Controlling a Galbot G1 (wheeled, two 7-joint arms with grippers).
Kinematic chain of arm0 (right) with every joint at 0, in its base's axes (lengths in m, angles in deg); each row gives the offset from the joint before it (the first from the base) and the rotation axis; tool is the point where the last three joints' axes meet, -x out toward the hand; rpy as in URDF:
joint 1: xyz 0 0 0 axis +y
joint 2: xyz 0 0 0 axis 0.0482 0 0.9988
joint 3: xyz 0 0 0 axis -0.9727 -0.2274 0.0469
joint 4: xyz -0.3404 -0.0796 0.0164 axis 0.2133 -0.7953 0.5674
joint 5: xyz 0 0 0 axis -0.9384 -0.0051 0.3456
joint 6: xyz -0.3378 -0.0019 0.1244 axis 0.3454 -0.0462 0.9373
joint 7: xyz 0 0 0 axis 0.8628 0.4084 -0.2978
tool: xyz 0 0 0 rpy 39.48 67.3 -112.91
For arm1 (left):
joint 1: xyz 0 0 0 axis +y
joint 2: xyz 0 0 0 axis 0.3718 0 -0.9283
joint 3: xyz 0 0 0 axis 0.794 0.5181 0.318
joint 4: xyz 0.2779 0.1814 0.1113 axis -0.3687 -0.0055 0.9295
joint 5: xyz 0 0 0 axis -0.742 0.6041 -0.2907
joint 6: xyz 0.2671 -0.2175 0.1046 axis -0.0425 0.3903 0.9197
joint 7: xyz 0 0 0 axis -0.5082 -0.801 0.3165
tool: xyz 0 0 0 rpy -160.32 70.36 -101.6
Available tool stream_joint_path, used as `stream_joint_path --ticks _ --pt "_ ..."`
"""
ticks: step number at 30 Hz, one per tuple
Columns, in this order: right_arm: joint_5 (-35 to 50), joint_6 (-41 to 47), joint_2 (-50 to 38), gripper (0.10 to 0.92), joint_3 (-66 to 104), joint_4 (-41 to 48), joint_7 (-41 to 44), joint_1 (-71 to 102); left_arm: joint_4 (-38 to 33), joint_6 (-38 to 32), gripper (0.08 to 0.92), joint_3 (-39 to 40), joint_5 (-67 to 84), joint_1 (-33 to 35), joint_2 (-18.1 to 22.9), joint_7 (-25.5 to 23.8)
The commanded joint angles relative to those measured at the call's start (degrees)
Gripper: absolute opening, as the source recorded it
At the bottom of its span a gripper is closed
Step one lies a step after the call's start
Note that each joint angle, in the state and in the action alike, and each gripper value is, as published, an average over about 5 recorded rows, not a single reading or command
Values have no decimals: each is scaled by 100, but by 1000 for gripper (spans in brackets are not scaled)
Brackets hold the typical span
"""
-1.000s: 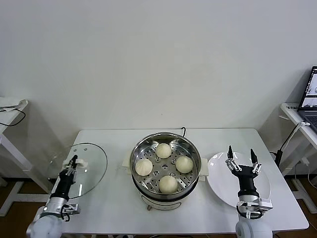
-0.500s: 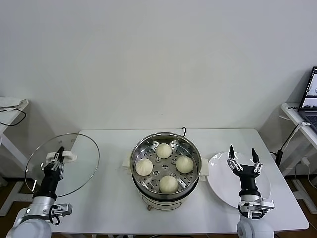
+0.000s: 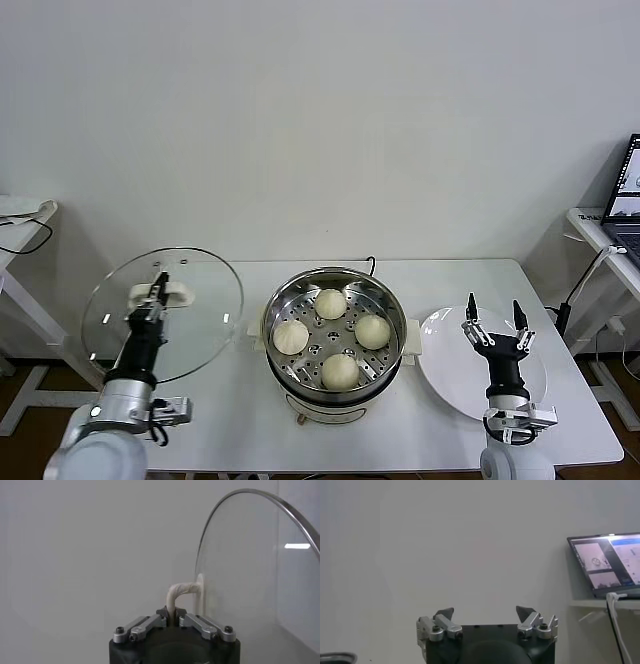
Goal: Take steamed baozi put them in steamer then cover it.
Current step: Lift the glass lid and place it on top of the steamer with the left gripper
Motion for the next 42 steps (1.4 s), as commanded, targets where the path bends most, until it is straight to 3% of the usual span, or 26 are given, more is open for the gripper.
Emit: stream_joint_path --ticks 1,8,18,42 --pt "-135 -49 104 823 29 72 -3 11 -341 1002 186 1915 -744 -739 -184 -658" --pt "-251 -94 215 823 89 154 -4 44 24 1188 186 2581 -979 -1322 67 -772" --pt "-318 -103 288 823 164 246 -4 41 556 1359 186 3254 -1408 -1605 642 -871" --pt "-367 -109 232 823 149 520 27 -68 1469 1727 186 3893 -1700 -1983 1384 -869"
